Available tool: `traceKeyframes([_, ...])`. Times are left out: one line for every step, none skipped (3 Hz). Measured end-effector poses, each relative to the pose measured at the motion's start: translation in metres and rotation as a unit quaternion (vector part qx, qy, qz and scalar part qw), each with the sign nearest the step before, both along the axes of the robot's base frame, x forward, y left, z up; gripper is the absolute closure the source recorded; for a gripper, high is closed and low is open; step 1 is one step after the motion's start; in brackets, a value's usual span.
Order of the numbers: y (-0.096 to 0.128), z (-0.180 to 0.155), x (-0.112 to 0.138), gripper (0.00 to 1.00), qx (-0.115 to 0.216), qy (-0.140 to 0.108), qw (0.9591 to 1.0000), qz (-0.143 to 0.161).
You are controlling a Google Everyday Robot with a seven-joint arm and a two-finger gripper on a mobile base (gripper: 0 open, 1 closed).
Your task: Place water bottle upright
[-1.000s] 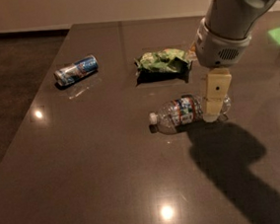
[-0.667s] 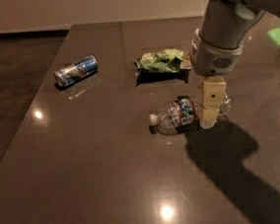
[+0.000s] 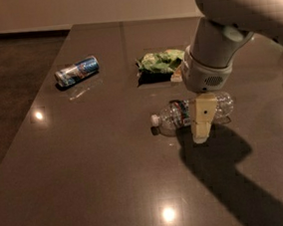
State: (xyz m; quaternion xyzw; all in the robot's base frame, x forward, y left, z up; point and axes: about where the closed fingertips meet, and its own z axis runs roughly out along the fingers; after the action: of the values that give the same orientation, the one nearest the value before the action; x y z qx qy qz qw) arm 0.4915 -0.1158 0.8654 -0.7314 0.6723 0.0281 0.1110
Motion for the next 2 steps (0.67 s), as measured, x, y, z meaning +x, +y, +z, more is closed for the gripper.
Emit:
traceKeyframes([0.0075,-0.0076,-0.0033,0.0,-0.003,-0.004,1.0,0.0])
traceKeyframes([0.012,-0.0137,-0.0035,0.12,-0.012,-0.001,0.9999,-0.004])
